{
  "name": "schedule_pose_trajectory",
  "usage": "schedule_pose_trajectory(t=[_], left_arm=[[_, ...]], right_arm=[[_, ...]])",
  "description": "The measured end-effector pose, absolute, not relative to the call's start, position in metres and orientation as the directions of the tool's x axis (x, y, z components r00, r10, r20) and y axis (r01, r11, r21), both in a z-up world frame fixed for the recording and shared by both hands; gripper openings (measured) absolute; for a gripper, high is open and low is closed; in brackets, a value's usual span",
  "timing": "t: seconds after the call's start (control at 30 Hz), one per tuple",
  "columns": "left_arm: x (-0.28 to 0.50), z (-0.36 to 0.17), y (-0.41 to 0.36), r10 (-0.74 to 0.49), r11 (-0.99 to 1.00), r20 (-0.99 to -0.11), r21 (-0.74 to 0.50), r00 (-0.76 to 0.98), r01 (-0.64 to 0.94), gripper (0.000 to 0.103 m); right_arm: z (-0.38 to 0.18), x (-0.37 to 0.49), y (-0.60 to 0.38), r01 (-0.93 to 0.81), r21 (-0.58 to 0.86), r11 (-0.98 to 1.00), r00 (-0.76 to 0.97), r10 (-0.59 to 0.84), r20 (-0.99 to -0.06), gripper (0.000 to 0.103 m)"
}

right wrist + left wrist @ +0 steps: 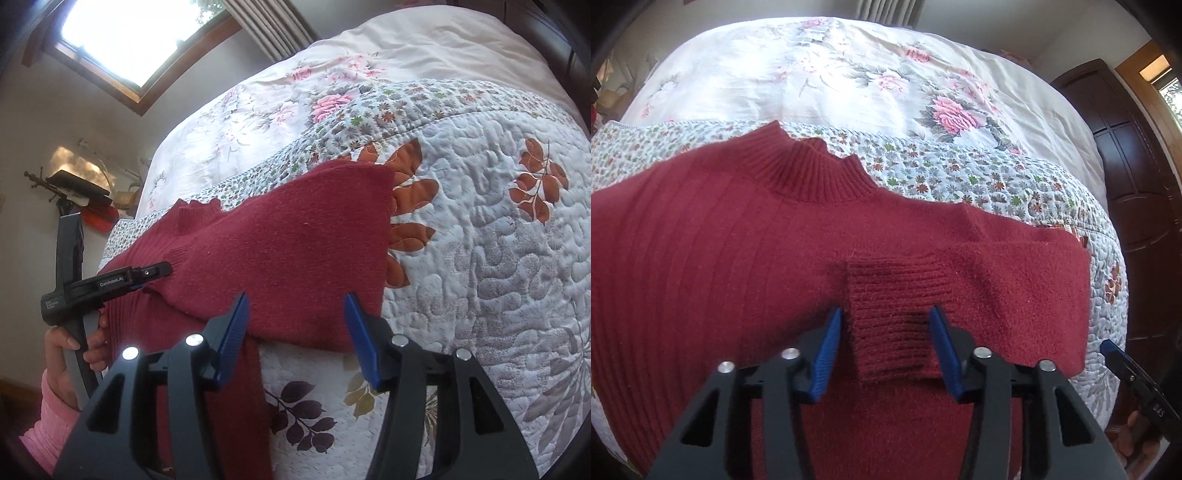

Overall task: Fold small clothes
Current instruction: 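Carry the held sleeve across the sweater back with the right tool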

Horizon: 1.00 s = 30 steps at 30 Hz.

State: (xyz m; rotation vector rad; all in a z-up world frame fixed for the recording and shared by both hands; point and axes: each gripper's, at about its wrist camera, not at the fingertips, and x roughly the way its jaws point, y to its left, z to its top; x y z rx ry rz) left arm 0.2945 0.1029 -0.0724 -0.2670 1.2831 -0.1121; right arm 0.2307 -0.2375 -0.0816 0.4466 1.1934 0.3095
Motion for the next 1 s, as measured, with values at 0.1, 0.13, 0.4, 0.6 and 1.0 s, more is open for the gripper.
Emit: schedule_pose_trajectory(t=[0.1,0.13,0.4,0.6,1.0], left_arm=[[0.294,-0.066,0.11,-0.229,0.96,-0.919,-0.268,0.321,-0.083,0.009],[0.293,-0.064,0.114,-0.247,0.953,-0.911,-0.29,0.33,-0.088,0.007],[0.278,-0.028,0.137,-0.367,0.895,-0.822,-0.439,0.436,-0.074,0.005],[0.274,-0.024,0.15,-0.387,0.886,-0.81,-0.46,0.441,-0.066,0.005],[0.262,0.003,0.281,-0.116,0.911,-0.813,-0.316,0.57,-0.265,0.005]], right_arm=[[-0.085,0.233,-0.241,0.01,0.493,0.87,0.341,0.461,-0.819,0.055],[-0.086,0.233,-0.24,0.012,0.494,0.87,0.34,0.461,-0.82,0.056],[-0.086,0.244,-0.231,0.012,0.502,0.865,0.338,0.469,-0.816,0.056],[-0.078,0.247,-0.215,-0.025,0.489,0.872,0.339,0.467,-0.816,0.056],[-0.076,0.247,-0.209,-0.035,0.502,0.864,0.336,0.483,-0.809,0.059]])
